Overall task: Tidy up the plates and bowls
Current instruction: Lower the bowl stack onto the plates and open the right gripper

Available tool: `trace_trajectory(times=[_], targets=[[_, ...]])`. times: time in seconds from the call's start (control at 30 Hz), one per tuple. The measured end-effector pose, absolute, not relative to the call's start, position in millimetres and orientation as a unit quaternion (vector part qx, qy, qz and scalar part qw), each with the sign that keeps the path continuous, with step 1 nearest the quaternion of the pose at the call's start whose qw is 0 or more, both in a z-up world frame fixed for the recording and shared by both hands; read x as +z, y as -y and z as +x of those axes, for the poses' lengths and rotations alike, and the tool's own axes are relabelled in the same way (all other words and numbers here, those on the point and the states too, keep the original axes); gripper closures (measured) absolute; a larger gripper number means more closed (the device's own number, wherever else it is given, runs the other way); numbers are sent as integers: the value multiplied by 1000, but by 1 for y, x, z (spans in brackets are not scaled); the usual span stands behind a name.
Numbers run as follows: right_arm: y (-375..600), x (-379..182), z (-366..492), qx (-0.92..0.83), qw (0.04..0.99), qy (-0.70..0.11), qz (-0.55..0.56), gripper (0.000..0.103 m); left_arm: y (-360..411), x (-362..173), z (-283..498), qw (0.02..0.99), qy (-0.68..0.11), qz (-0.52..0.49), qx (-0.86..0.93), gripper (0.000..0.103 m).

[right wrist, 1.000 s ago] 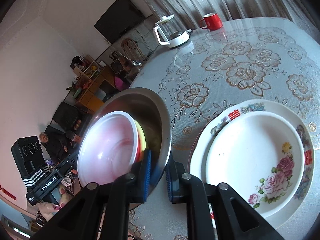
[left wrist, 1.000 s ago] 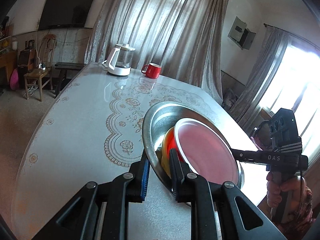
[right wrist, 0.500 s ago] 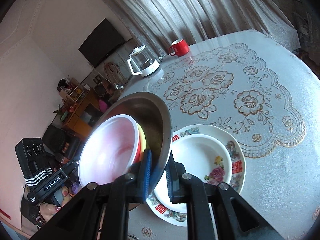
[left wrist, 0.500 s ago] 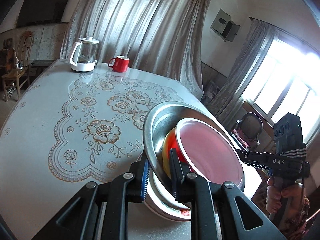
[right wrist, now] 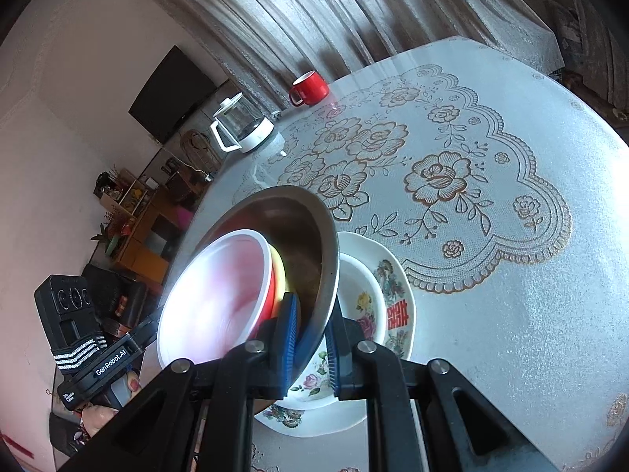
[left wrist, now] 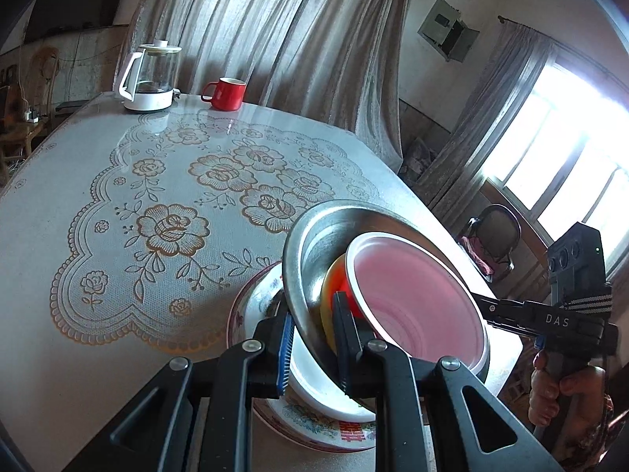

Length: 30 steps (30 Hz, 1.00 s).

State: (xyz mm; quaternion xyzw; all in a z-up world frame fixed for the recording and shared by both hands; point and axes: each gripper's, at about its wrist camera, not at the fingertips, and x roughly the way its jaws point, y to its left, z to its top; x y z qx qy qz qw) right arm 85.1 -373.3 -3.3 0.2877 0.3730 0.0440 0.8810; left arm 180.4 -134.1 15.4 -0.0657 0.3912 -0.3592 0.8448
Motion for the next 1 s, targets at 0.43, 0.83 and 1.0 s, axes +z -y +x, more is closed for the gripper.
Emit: trace_trajectory(times=[0.43,0.83,1.0], targets=[[383,-31,89,33,870,-394,295,90,147,-15,184,843,-410,-45,-345,83],[385,-49,95,32,860,-403,311,90,149,-24,186,847,-413,-29,-334,83],[385,-52,95,28,860,-404,312,89,148,-26,184,847,-412,-29,-334,83]])
